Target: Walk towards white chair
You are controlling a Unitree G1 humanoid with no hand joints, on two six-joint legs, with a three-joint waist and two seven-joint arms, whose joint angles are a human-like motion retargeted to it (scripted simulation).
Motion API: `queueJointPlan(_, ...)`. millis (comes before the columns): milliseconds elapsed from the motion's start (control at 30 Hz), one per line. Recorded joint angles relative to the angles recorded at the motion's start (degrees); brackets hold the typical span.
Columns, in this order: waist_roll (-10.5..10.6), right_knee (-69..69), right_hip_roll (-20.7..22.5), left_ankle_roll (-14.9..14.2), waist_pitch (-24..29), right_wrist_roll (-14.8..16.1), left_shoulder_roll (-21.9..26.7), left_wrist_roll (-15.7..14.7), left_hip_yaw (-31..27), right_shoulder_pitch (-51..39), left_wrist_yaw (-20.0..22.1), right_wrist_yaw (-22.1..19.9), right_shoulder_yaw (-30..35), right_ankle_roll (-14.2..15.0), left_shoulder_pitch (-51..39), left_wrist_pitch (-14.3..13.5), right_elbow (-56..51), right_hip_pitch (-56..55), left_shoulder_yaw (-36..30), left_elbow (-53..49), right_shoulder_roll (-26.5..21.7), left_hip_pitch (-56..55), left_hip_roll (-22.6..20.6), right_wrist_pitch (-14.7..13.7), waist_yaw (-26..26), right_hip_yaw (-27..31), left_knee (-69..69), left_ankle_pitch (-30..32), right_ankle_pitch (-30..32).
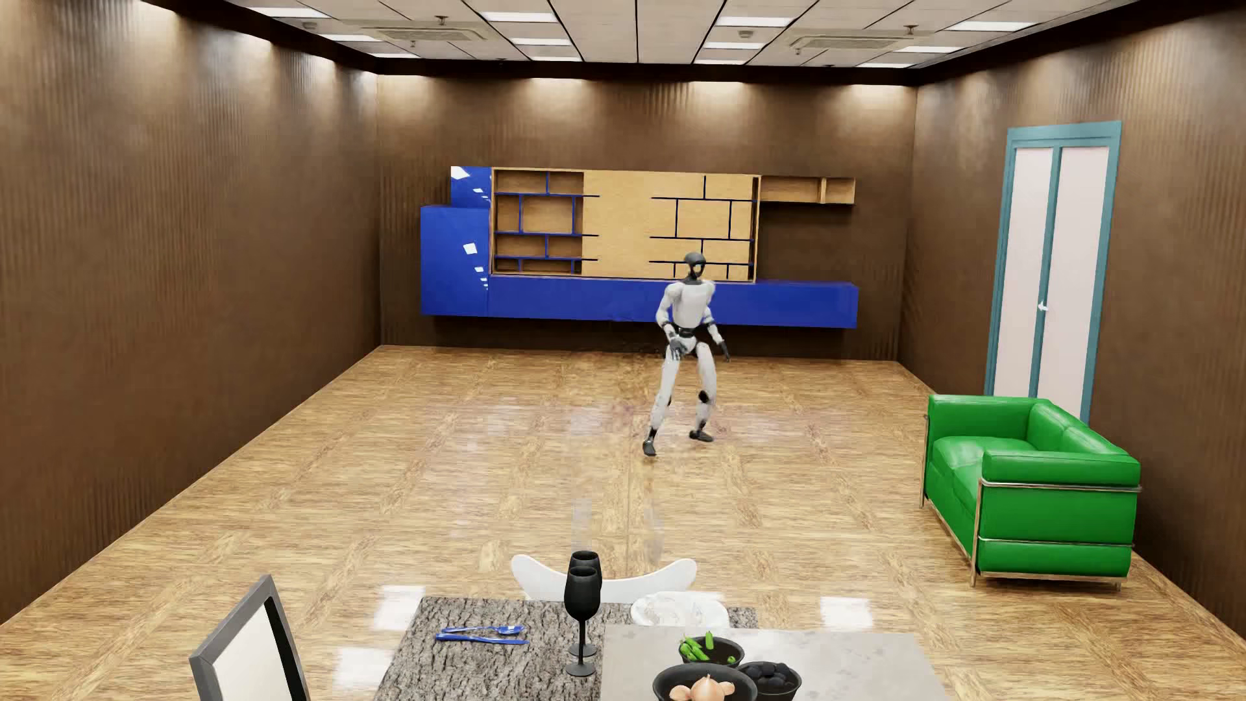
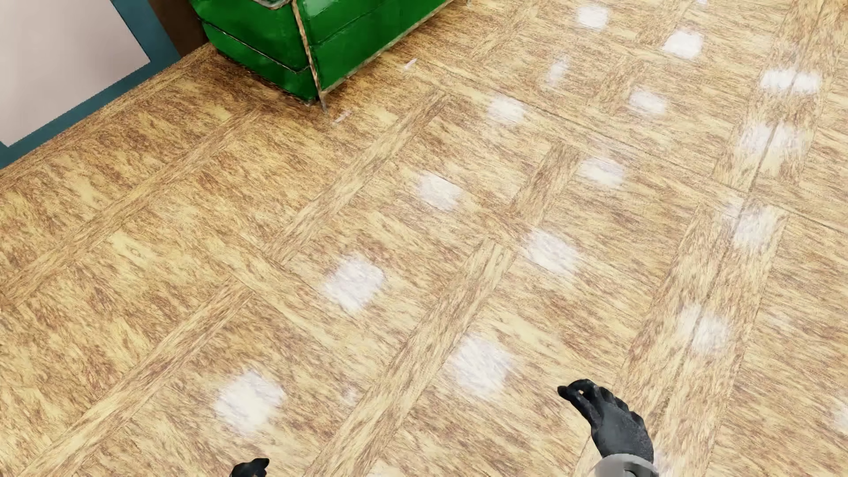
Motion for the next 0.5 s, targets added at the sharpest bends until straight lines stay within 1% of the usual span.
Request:
queueJointPlan(33, -0.23, 3.44, 0.92, 0.07, -0.23, -1.16, 0.89, -0.32, 0.39, -0.79, -0.98, 1.8, 1.59, -1.88, 0.8, 1.64, 2.48, 0.64, 0.6, 2.69, -0.16, 2.29, -0.64, -0.11, -0.24, -1.49, -3.61, 1.57, -3.36)
queueJointPlan(67, -0.54, 4.49, 1.1, -0.02, -0.54, -1.05, 2.01, -0.12, 0.84, -1.65, -2.48, 3.04, 2.41, -3.97, 1.69, 2.78, 4.99, 2.18, 0.93, 4.89, 0.19, 4.72, -1.08, 0.03, -0.29, -4.99, -7.44, 3.22, -5.08)
queueJointPlan(100, -0.91, 2.18, 0.64, -0.29, -0.93, 0.6, 3.23, 0.36, 1.01, -2.43, -4.0, 3.46, 2.18, -4.84, 2.49, 3.51, 7.7, 4.76, 1.2, 6.54, 1.29, 7.09, -1.35, 0.68, -0.3, -9.41, -11.38, 4.93, -5.39)
queueJointPlan(133, -1.18, -0.79, 0.83, -0.66, -1.3, 3.27, 4.26, 0.77, 0.73, -3.22, -5.02, 3.07, 1.2, -4.4, 3.12, 3.96, 10.98, 7.57, 1.7, 7.65, 2.73, 9.32, -1.5, 1.91, -0.4, -11.89, -15.05, 6.51, -5.05)
queueJointPlan(200, -1.31, -3.86, 1.55, -1.51, -1.82, 8.7, 4.61, 0.49, -0.33, -5.48, -4.73, 1.08, -0.6, -3.03, 3.73, 4.51, 20.38, 11.32, 3.83, 8.59, 4.2, 12.14, -1.42, 5.48, -0.54, -13.73, -19.12, 8.12, -5.59)
queueJointPlan(233, -1.19, -4.37, 1.92, -1.95, -2.06, 10.54, 3.97, -0.15, -0.92, -7.01, -4.04, 0.73, -0.52, -3.08, 3.62, 4.53, 26.38, 12.17, 5.13, 8.53, 3.9, 12.33, -1.07, 7.6, -0.51, -14.56, -19.44, 8.2, -6.08)
queueJointPlan(267, -0.99, -4.26, 2.32, -2.48, -2.28, 11.42, 3.05, -0.8, -1.53, -8.53, -3.68, 1.76, 0.53, -3.6, 3.25, 4.18, 32.53, 12.39, 6.05, 8.22, 2.96, 11.99, -0.55, 9.69, -0.45, -15.28, -19.21, 8.04, -6.87)
queueJointPlan(300, -0.75, -3.18, 2.66, -3.12, -2.47, 11.26, 2.14, -1.2, -2.03, -9.75, -3.81, 4.35, 2.56, -4.36, 2.72, 3.45, 38.1, 11.94, 6.2, 7.71, 1.56, 11.54, 0.06, 11.27, -0.38, -15.54, -18.92, 7.79, -8.19)
queueJointPlan(333, -0.5, -0.68, 2.73, -3.85, -2.56, 10.36, 1.36, -1.2, -2.18, -10.55, -4.24, 8.01, 5.14, -5.27, 2.17, 2.46, 42.38, 10.67, 5.53, 7.01, -0.15, 11.25, 0.78, 11.8, -0.3, -15.35, -18.74, 7.4, -10.08)
queueJointPlan(367, -0.31, 3.28, 2.49, -4.69, -2.56, 9.34, 0.72, -0.93, -1.85, -10.9, -4.61, 11.78, 7.49, -6.21, 1.75, 1.28, 44.87, 8.53, 4.48, 6.15, -2.07, 11.07, 1.65, 11.18, -0.22, -14.88, -18.48, 6.72, -12.21)
queueJointPlan(400, -0.23, 8.13, 2.01, -5.62, -2.48, 8.76, 0.16, -0.69, -1.11, -10.86, -4.64, 14.57, 8.81, -7.11, 1.64, -0.16, 45.26, 5.87, 3.64, 5.3, -4.13, 10.89, 2.7, 9.9, -0.18, -14.46, -17.77, 5.7, -14.35)
queueJointPlan(433, -0.32, 12.95, 1.39, -6.55, -2.38, 8.65, -0.43, -0.65, 0.09, -10.72, -4.36, 15.58, 8.85, -8.06, 1.62, -1.27, 43.8, 3.34, 3.05, 4.45, -5.93, 10.83, 4.01, 8.67, -0.22, -15.0, -16.72, 4.58, -16.08)
queueJointPlan(467, -0.54, 16.54, 1.07, -7.29, -2.33, 8.79, -0.82, -0.86, 1.71, -10.61, -3.99, 14.59, 7.86, -9.44, 1.78, -1.92, 40.82, 1.76, 2.7, 3.63, -7.19, 11.0, 5.59, 7.67, -0.39, -16.67, -15.55, 3.71, -17.84)
queueJointPlan(500, -0.78, 18.35, 2.0, -7.61, -2.34, 8.93, -0.91, -1.17, 3.36, -10.74, -3.7, 12.16, 6.35, -11.18, 2.12, -1.84, 36.83, 1.17, 2.42, 2.71, -7.71, 11.26, 7.44, 6.77, -0.77, -17.83, -14.07, 3.28, -20.11)
